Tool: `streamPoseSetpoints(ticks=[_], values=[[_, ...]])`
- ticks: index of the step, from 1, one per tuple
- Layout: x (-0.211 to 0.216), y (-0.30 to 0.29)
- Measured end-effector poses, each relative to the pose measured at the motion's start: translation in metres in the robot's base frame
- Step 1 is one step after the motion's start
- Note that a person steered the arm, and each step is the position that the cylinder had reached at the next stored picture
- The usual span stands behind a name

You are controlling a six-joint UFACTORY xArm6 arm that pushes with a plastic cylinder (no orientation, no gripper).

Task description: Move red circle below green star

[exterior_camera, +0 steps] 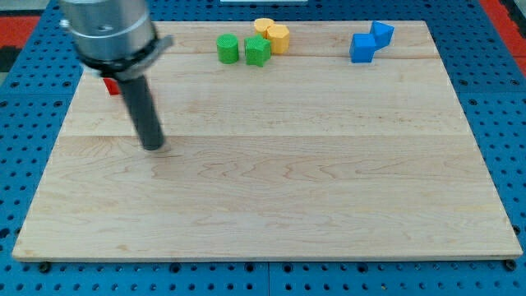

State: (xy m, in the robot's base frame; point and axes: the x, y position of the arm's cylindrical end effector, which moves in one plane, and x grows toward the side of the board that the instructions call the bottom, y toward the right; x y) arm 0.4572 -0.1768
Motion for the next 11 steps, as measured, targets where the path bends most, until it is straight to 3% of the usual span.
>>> streamPoseSetpoints(ticks=[1, 3, 6, 7, 9, 11], values=[[-0.005, -0.069], [-0.078, -0.089], [-0.133, 0.089], [-0.128, 0.067], [-0.106, 0.077], [-0.101, 0.133]])
